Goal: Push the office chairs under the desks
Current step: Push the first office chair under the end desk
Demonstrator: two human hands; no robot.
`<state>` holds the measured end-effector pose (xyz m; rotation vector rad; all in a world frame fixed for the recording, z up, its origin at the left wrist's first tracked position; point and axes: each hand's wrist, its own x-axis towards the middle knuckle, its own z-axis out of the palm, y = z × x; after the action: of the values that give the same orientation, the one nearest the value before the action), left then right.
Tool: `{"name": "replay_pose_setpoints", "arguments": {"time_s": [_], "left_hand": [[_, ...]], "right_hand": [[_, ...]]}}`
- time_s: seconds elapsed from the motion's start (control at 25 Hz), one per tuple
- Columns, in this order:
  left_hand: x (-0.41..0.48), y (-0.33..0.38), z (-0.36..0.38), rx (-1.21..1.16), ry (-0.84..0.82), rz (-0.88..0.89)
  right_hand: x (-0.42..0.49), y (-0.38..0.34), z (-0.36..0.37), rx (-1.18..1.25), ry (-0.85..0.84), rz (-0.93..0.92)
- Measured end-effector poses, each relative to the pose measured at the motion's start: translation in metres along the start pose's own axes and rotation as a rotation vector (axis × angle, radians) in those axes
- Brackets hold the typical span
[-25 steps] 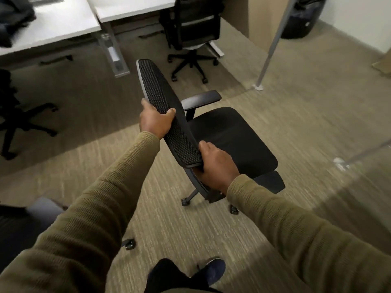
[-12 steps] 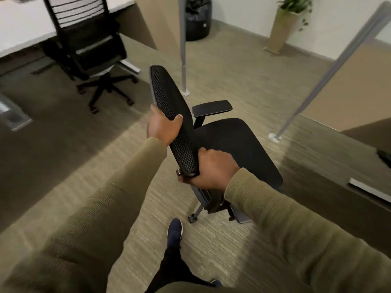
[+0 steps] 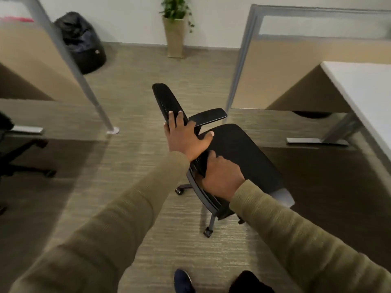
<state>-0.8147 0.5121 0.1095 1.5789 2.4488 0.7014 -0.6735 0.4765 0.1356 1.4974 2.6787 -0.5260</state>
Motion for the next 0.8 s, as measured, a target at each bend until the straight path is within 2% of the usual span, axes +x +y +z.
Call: {"name": "replay_pose_setpoints", "arguments": {"time_s": [0.24, 0.52, 0.8], "left_hand": [[0.070, 0.057, 0.041, 0.042, -0.136, 0.159], [0.149, 0.122, 0.087, 0.162, -0.261, 0.300], [0.223, 0.197, 0.130, 0.215, -0.305, 0.432]], "right_hand": [[0.044, 0.056, -0.026, 0.068, 0.090, 0.176], [0.102, 0.138, -0.062, 0.050, 0.119, 0.181], [0.158, 0.220, -0.091, 0.088, 0.158, 0.236]]}}
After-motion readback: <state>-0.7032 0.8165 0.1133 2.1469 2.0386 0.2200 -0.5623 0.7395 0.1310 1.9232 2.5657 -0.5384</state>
